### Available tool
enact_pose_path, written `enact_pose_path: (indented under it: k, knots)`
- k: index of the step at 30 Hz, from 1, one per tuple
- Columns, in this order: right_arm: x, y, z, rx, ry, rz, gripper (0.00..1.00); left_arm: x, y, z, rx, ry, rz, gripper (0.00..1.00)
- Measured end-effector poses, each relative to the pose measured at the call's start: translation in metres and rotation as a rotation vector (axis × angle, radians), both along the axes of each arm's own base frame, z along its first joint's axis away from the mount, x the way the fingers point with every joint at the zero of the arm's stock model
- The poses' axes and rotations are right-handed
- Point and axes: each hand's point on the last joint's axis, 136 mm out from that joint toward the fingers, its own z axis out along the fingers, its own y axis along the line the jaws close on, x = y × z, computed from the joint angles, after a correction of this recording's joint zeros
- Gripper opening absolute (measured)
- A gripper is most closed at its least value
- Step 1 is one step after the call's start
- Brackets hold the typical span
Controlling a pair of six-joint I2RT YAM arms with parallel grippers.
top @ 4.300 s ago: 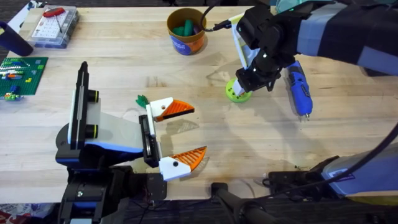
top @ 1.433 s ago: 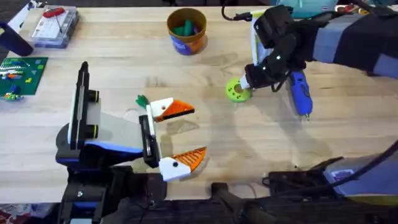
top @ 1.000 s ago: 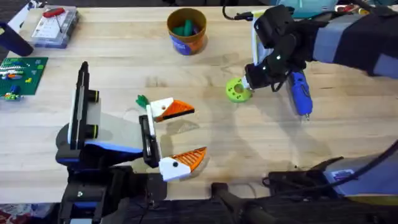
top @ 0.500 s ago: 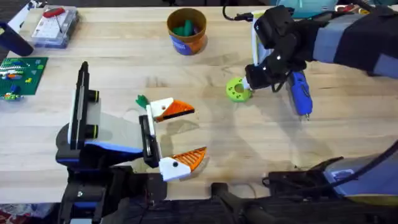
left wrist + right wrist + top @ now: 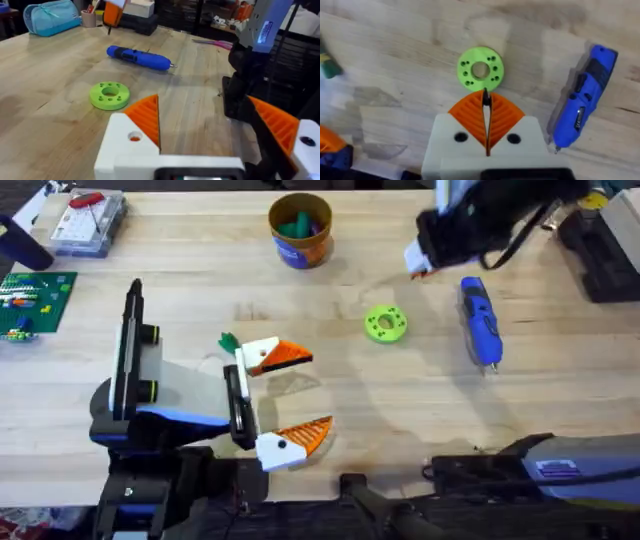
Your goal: Pick up the gripper from the table and insert it into the empty holder that is missing its gripper. Then pick up a screw, insert it into the mounting hole, and use the screwdriver to tighten it. Finally, clean up the table by picking up the vegetable and placing it into the bucket.
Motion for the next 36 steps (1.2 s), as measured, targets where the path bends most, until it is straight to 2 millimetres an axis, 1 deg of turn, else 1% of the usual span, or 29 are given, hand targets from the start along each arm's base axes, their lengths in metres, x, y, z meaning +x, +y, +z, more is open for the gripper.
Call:
enact_pose_path:
  k: [3,5,7,9,11,17,21,26,32,36]
  knots:
    - [-0.01,0.009,0.029,-0.001,-0.012,0.051,0.007,0.0,0.0,0.0,0.0,0.0,0.0,0.99]
    - [-0.015,0.02,0.05,0.013,-0.045,0.097,0.007,0.0,0.0,0.0,0.0,0.0,0.0,0.99]
    - [-0.02,0.033,0.067,0.027,-0.077,0.146,0.007,0.0,0.0,0.0,0.0,0.0,0.0,0.99]
    - [-0.026,0.046,0.078,0.04,-0.102,0.189,0.007,0.0,0.0,0.0,0.0,0.0,0.0,0.99]
    - [-0.033,0.059,0.085,0.051,-0.118,0.234,0.007,0.0,0.0,0.0,0.0,0.0,0.0,0.99]
    - [-0.062,0.103,0.091,0.07,-0.143,0.407,0.007,0.0,0.0,0.0,0.0,0.0,0.0,0.99]
    - [-0.083,0.125,0.09,0.073,-0.147,0.513,0.007,0.0,0.0,0.0,0.0,0.0,0.0,0.99]
    - [-0.098,0.143,0.087,0.069,-0.145,0.602,0.007,0.0,0.0,0.0,0.0,0.0,0.0,0.99]
    - [-0.109,0.159,0.076,0.05,-0.124,0.67,0.007,0.0,0.0,0.0,0.0,0.0,0.0,0.99]
    - [-0.113,0.166,0.074,0.049,-0.125,0.695,0.007,0.0,0.0,0.0,0.0,0.0,0.0,0.99]
